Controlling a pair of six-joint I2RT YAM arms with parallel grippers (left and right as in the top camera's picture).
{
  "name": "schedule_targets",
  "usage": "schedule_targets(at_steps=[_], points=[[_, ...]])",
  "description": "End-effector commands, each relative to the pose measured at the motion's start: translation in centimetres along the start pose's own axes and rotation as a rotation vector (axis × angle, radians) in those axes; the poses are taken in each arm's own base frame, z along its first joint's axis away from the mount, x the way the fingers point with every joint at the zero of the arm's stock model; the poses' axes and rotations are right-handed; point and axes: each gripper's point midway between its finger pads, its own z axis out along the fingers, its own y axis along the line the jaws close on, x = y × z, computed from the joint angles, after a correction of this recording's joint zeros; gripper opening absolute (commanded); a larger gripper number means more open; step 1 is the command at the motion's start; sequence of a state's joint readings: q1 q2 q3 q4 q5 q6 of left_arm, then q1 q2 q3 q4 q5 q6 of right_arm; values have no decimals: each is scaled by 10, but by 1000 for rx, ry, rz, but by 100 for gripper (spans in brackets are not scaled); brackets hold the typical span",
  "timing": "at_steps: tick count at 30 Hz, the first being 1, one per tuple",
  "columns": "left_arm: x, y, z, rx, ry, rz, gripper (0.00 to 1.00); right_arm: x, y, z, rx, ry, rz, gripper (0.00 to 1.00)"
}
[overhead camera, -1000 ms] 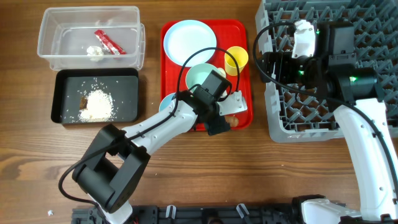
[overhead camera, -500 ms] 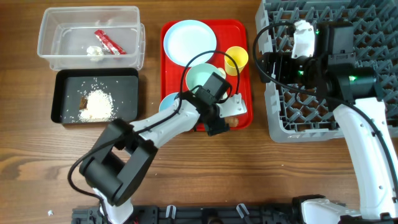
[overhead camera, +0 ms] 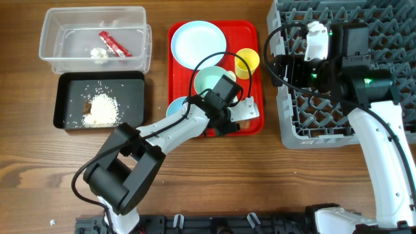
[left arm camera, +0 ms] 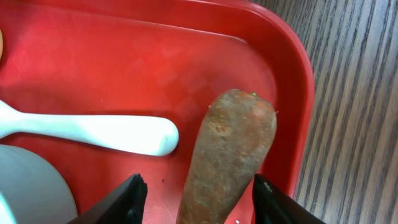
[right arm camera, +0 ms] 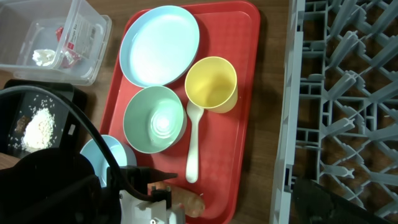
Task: Sort waste into correct bins and load items into the dishwasher rack
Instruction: 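Lower left gripper onto the orange carrot on the red tray and grasp it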
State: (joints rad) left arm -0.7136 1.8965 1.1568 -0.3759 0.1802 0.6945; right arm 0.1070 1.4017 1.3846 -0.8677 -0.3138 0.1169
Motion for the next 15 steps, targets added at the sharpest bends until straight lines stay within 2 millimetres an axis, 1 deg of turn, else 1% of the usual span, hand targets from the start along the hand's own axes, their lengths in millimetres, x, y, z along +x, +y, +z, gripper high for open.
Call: schedule_targets(at_steps=[1,5,9,15], points=[[-4,-2,4,20,-18,7,55,-5,2,1,1,-9,6,100],[-4,2,4,11,-25,2,56,-5,2,1,0,-10,6,100],[4,9,2,14,-17,-25,58,-4,2,1,1,-4,8,100],[11,6,1,51,-10,-45,58,-5,2,1,1,-9,8,100]])
